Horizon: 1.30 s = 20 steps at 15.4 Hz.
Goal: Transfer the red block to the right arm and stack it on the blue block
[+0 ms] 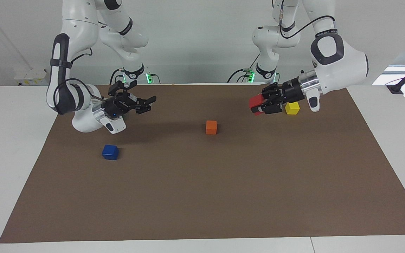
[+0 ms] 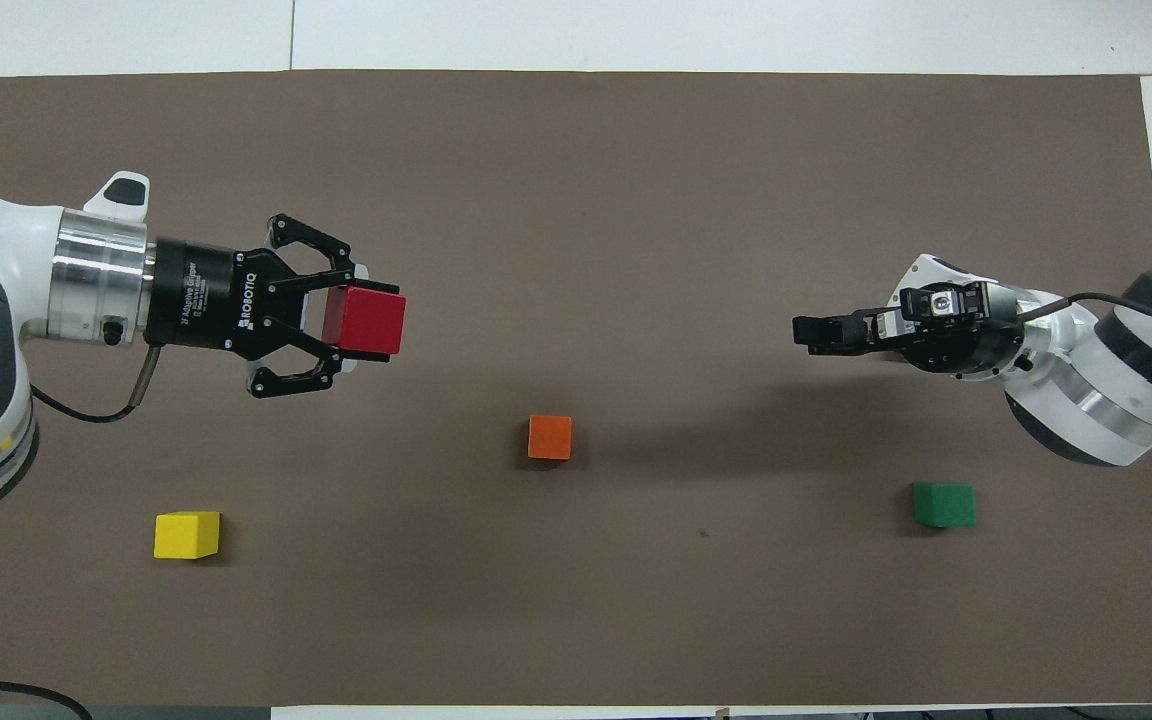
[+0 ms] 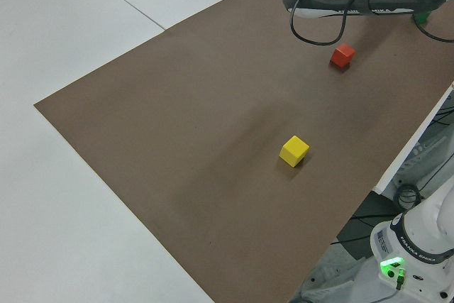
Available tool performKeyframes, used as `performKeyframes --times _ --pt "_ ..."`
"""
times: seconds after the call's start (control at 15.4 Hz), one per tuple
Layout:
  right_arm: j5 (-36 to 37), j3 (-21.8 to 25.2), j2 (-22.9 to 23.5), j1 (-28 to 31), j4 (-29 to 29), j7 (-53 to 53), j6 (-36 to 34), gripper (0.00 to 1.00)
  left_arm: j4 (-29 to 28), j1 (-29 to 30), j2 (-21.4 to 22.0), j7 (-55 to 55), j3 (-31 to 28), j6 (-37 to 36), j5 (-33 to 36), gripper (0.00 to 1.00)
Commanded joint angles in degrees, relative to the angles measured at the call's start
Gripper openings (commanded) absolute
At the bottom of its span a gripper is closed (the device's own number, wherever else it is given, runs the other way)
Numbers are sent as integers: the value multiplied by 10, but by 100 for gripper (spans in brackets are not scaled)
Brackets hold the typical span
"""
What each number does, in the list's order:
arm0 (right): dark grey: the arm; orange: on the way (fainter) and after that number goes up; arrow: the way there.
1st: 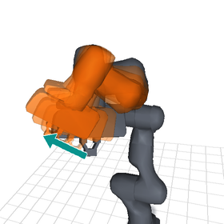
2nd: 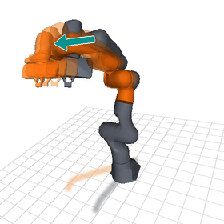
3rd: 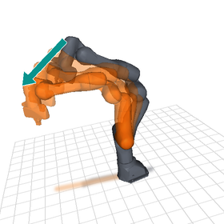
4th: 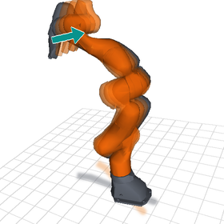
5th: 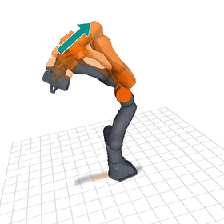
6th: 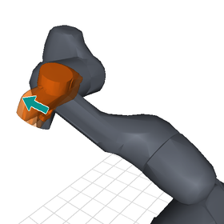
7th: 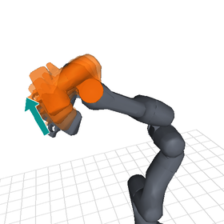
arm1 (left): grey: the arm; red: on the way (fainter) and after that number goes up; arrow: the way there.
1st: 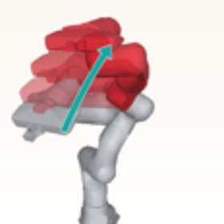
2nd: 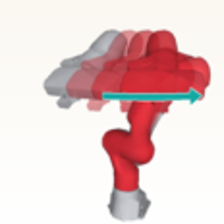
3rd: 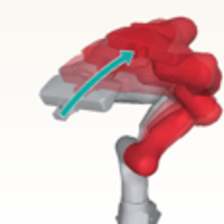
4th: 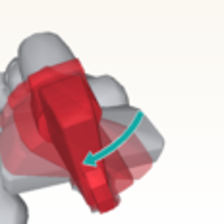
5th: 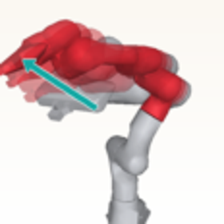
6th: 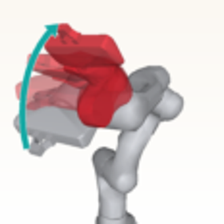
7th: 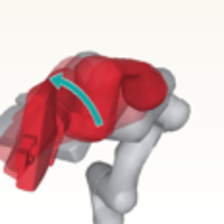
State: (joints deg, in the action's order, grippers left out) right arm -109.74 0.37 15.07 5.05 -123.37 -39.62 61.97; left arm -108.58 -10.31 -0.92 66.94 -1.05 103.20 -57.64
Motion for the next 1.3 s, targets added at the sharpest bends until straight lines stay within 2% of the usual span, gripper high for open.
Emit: performKeyframes --times 0.0,0.2,0.33,0.59,0.78,0.98,1.24 --pt "-43 0 -15 -28 -27 -22 -4 100 -30 -66 23 121 3 95 -33 0" --pt "-91 0 -18 -69 -37 -37 8 100 -30 -106 36 146 3 105 -59 0" --pt "-96 0 -17 -77 -36 -38 23 100 -37 -114 38 170 3 113 -78 0" --pt "-96 0 -17 -93 -37 -56 37 100 -78 -127 56 340 5 190 -137 0" --pt "-97 -1 -16 -102 -36 -62 66 100 -79 -152 60 347 7 212 -139 0" --pt "-117 0 -14 -123 -32 -65 97 100 -78 -189 66 369 10 264 -139 0" --pt "-124 0 -13 -138 -31 -86 119 100 -79 -249 71 320 10 331 -139 0"
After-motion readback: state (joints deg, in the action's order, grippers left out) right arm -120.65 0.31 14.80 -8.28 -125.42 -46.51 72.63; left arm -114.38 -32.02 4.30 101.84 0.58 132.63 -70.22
